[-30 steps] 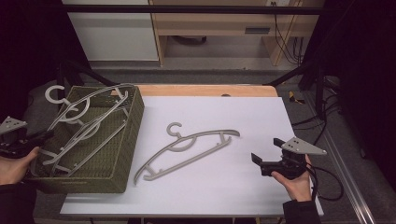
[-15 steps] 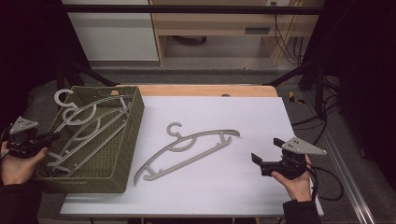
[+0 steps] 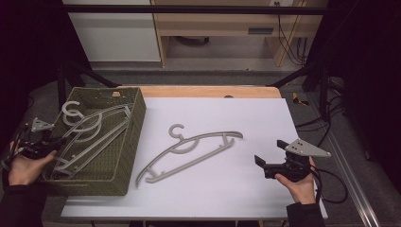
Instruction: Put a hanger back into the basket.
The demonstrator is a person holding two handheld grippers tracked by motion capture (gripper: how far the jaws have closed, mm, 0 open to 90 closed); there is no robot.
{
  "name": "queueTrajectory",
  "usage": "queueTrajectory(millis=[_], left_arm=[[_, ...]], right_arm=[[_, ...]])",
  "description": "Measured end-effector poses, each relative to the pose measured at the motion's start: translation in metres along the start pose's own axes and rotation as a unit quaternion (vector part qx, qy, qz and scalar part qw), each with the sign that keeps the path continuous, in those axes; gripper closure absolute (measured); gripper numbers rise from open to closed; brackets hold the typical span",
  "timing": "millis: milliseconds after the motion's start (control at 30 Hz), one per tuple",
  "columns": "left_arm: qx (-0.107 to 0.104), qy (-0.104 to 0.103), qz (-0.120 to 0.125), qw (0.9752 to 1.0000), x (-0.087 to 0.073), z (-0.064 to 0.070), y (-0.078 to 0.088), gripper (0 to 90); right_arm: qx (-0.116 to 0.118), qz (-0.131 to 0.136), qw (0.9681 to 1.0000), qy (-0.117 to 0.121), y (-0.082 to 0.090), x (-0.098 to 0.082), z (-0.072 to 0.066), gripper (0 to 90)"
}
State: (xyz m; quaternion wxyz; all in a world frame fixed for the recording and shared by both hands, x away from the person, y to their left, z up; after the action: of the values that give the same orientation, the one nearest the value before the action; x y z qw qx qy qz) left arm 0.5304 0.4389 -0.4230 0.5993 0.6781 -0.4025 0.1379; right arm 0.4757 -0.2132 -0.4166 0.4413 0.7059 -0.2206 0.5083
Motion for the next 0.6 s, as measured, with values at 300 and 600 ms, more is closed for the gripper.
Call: queueTrajectory(millis=[300, 600], left_arm=[[-0.022, 0.032, 0.059, 0.9975, 0.013, 0.004, 0.025, 71.3], [-0.076, 0.041, 0.158, 0.9836, 0.048, 0.048, 0.054, 50.8]], right_arm=[[0.000, -0.002, 1.0000, 0.002, -0.001, 0.000, -0.001, 1.8], [0.001, 0.000, 1.0000, -0.001, -0.001, 0.000, 0.000, 1.9]])
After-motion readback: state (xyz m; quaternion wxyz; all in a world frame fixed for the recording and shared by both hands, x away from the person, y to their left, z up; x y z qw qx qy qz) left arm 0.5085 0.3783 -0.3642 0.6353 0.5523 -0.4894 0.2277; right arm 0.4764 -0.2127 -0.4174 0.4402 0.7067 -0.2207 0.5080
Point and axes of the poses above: each handheld gripper's, and its own axes: y roughly backward along the jaws, x roughly out of its top, z roughly to its right, the point moved 8 cm from there along -y, roughly forward along the jaws, and after that the axes turned 3 degrees about -y, right-handed, at the moved point
